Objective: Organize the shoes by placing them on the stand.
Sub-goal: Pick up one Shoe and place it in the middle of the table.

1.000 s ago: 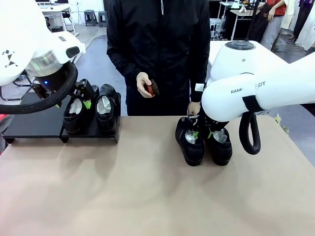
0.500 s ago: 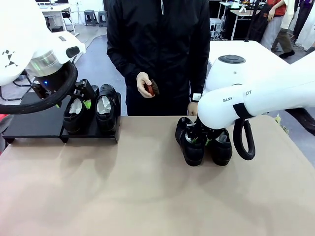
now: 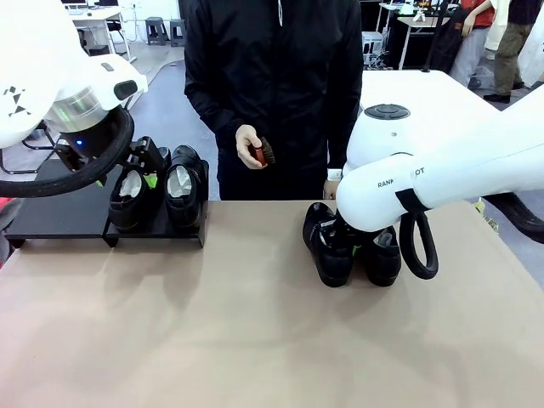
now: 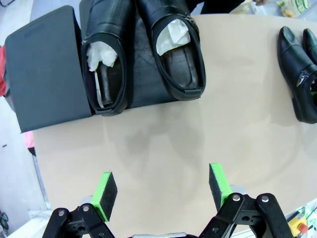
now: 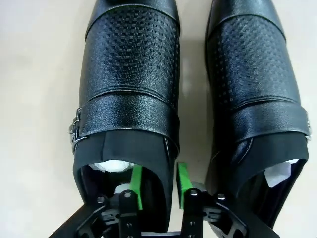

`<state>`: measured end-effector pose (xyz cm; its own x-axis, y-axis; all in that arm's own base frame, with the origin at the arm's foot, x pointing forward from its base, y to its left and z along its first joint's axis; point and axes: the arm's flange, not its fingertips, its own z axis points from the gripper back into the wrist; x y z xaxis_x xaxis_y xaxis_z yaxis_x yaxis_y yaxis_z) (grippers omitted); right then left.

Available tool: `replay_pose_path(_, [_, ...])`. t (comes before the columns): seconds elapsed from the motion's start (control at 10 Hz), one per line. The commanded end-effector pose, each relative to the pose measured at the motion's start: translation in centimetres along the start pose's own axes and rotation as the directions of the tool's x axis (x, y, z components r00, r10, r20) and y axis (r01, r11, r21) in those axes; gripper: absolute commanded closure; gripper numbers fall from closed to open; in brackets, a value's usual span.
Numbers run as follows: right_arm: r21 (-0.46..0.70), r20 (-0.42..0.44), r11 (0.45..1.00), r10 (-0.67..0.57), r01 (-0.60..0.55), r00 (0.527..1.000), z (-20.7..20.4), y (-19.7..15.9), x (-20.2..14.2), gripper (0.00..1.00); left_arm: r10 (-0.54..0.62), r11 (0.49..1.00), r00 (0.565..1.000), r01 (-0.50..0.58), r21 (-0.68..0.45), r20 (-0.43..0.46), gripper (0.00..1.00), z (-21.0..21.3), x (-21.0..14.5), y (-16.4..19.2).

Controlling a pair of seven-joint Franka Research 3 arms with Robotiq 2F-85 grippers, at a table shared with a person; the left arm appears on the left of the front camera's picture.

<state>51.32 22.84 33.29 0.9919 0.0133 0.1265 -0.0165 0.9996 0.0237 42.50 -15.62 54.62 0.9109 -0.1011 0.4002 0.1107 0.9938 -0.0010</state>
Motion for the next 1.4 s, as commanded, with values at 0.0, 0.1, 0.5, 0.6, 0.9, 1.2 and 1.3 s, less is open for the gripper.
replay_pose_path(0.0, [-0.039,0.016,0.999,-0.017,0.017,1.000,0.4,0.7,0.6,1.00,-0.001,1.000,1.000,0.001,0.007,0.015,0.04,0.1,0.0,0.2])
replay_pose_path(0.1, [-0.041,0.016,0.999,-0.016,0.017,1.000,0.4,0.6,0.6,1.00,-0.001,1.000,1.000,0.001,0.007,0.015,0.04,0.1,0.0,0.2])
replay_pose_path(0.5, [-0.032,-0.003,0.999,0.000,0.000,1.000,0.8,0.8,0.5,1.00,-0.001,1.000,1.000,0.001,0.007,0.015,0.04,0.1,0.0,0.2])
replay_pose_path(0.6, [-0.014,-0.004,1.000,-0.002,0.002,1.000,2.8,1.2,-0.5,1.00,-0.001,1.000,1.000,0.001,0.007,0.015,0.04,0.1,0.0,0.2])
replay_pose_path(0.9, [0.105,0.034,0.992,0.072,-0.075,0.997,9.8,5.5,-9.8,1.00,-0.001,1.000,1.000,0.001,0.007,0.015,0.04,0.1,0.0,0.2])
replay_pose_path(1.2, [0.204,-0.043,0.977,0.080,-0.070,0.996,10.0,9.1,-16.3,1.00,-0.001,1.000,1.000,0.001,0.007,0.015,0.04,0.1,0.0,0.2])
replay_pose_path(1.3, [0.194,-0.052,0.980,0.045,-0.035,0.998,9.4,9.0,-17.2,1.00,-0.001,1.000,1.000,0.001,0.007,0.015,0.04,0.1,0.0,0.2])
